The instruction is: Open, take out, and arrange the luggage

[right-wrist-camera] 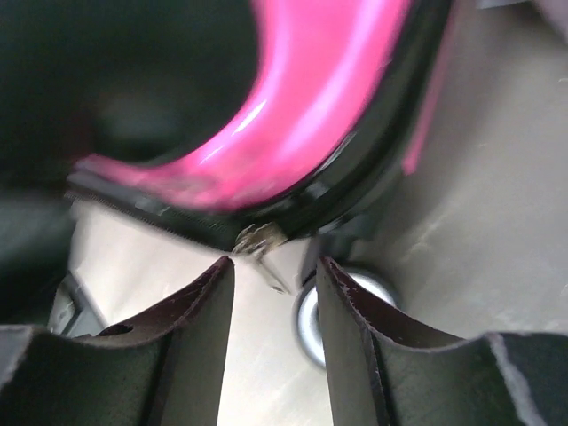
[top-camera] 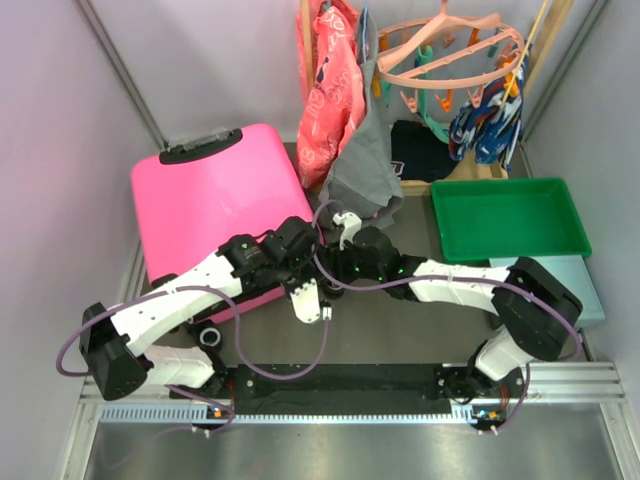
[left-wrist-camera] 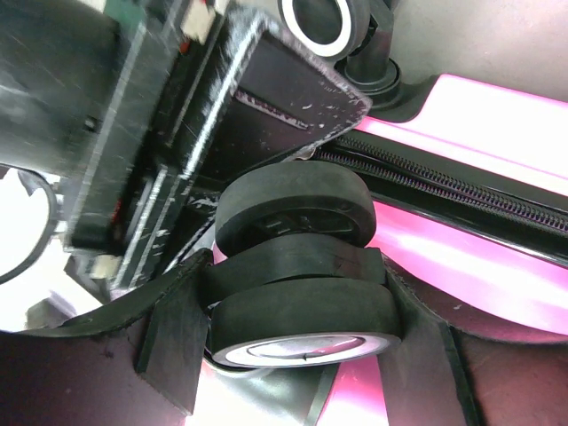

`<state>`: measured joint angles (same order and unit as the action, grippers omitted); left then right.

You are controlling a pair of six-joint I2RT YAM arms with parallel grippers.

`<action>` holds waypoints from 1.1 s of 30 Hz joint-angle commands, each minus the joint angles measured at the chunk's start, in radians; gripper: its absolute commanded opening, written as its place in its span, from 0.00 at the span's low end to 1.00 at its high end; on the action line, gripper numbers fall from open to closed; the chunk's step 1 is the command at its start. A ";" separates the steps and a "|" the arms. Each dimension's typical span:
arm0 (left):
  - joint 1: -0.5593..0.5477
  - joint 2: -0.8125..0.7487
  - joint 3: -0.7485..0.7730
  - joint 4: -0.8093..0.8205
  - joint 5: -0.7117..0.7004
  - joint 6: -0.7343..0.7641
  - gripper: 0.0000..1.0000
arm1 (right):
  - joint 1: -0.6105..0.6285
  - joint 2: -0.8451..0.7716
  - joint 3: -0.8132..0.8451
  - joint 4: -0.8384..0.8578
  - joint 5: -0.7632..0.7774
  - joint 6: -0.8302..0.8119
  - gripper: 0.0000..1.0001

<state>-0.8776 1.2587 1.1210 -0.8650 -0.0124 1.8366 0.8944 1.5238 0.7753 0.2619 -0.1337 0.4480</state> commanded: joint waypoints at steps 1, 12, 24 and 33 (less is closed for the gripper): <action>0.005 -0.048 0.053 0.003 -0.004 -0.037 0.00 | 0.006 0.053 0.100 0.017 0.030 -0.006 0.42; 0.005 -0.074 0.060 -0.048 0.006 -0.059 0.00 | 0.005 0.041 0.108 0.020 0.083 0.020 0.00; 0.002 -0.116 0.051 -0.184 0.088 -0.109 0.00 | -0.078 -0.008 0.130 -0.121 0.126 -0.002 0.00; -0.006 -0.111 0.063 -0.209 0.109 -0.114 0.00 | -0.129 0.019 0.214 -0.240 0.181 -0.029 0.00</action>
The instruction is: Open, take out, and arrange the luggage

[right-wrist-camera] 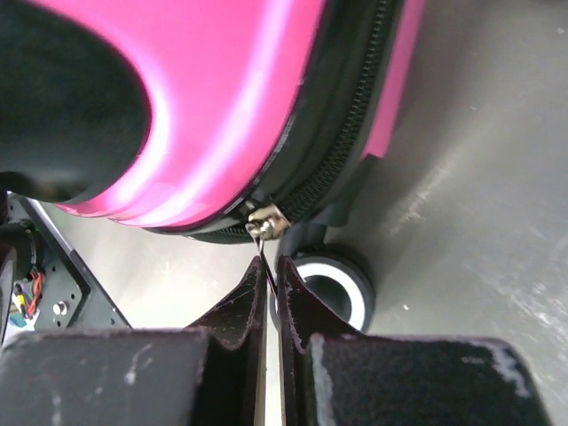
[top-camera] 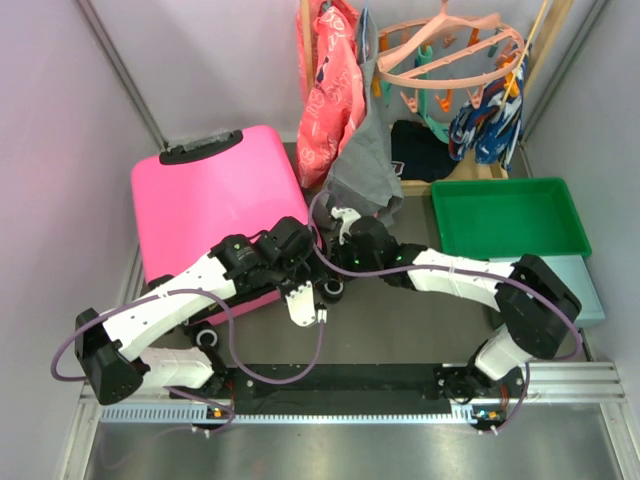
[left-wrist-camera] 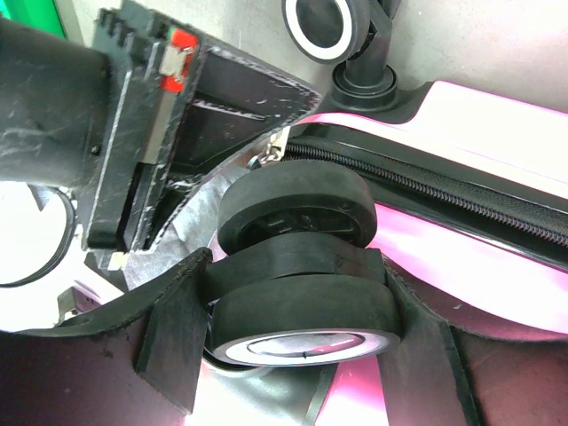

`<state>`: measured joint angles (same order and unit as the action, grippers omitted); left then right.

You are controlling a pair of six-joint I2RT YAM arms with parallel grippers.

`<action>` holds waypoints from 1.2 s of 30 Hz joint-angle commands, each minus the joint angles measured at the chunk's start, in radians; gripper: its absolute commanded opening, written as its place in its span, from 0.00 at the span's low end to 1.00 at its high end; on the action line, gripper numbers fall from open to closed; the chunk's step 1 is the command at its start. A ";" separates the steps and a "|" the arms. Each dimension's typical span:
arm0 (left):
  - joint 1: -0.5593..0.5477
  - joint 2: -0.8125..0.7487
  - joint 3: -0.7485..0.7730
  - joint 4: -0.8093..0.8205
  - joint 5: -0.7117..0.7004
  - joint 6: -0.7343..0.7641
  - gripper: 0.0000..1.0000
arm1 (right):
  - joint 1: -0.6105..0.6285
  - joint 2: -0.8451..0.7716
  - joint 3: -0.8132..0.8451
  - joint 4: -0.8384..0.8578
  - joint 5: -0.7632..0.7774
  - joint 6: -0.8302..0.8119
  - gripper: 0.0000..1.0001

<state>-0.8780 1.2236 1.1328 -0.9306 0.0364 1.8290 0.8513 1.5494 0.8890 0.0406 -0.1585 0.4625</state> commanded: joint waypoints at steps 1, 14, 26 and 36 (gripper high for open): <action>-0.007 -0.076 0.053 -0.146 0.060 -0.106 0.00 | -0.096 -0.003 0.109 -0.037 0.229 -0.047 0.00; -0.012 -0.079 0.059 -0.154 0.071 -0.106 0.00 | -0.155 0.063 0.329 -0.198 0.188 -0.197 0.00; -0.015 -0.082 0.051 -0.146 0.063 -0.091 0.00 | -0.196 0.060 0.182 -0.134 0.004 -0.128 0.00; -0.016 -0.076 0.062 -0.146 0.054 -0.094 0.00 | -0.097 -0.017 0.113 0.042 0.105 -0.151 0.43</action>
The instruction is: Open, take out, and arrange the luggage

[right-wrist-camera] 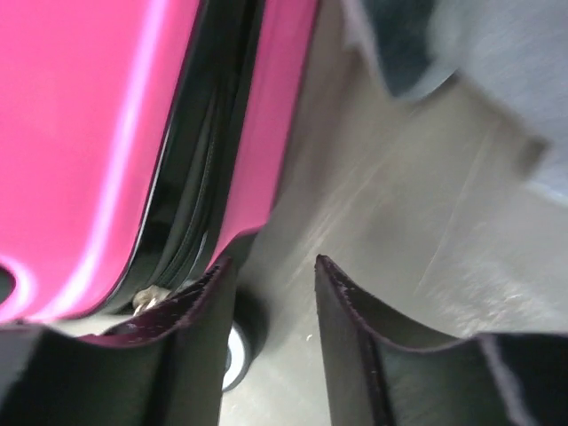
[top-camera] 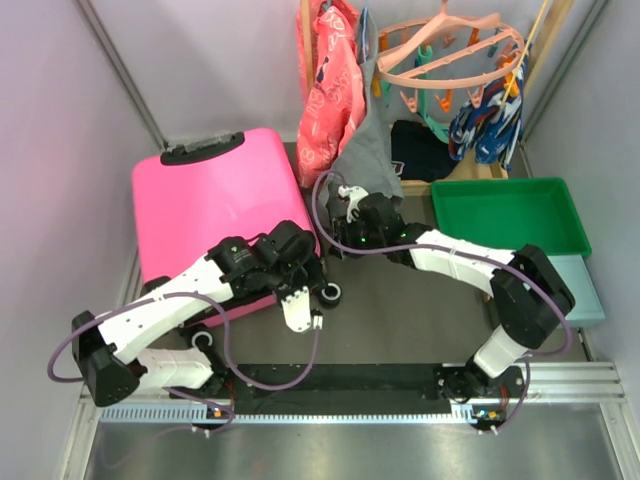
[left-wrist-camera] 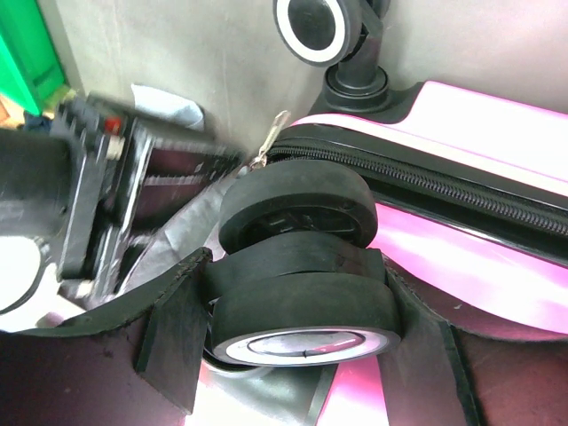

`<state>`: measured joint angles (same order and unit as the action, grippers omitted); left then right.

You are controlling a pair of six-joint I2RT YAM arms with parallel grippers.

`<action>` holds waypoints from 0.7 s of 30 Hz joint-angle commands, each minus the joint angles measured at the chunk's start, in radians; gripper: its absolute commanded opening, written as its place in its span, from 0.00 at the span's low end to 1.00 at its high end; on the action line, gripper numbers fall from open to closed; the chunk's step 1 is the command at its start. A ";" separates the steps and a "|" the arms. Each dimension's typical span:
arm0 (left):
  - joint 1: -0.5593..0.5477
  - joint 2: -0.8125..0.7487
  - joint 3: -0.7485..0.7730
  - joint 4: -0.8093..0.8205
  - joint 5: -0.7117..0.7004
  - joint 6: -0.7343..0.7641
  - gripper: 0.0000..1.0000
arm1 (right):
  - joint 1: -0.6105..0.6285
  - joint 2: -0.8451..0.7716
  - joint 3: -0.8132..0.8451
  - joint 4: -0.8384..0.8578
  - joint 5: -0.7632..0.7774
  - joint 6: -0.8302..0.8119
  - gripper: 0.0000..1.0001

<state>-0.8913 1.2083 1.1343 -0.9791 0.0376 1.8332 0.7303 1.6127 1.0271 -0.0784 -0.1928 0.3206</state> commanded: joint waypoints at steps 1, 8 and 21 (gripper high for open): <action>-0.003 -0.061 0.061 -0.098 0.048 -0.098 0.00 | 0.032 -0.088 -0.030 0.170 0.156 -0.011 0.43; -0.003 -0.055 0.068 -0.090 0.047 -0.094 0.00 | 0.087 -0.114 -0.076 0.235 0.090 -0.064 0.38; -0.003 -0.072 0.056 -0.087 0.041 -0.098 0.00 | 0.136 -0.185 -0.222 0.351 0.041 -0.101 0.43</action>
<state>-0.8974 1.1980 1.1439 -1.0237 0.0433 1.8435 0.8284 1.4635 0.7792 0.1989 -0.1390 0.2546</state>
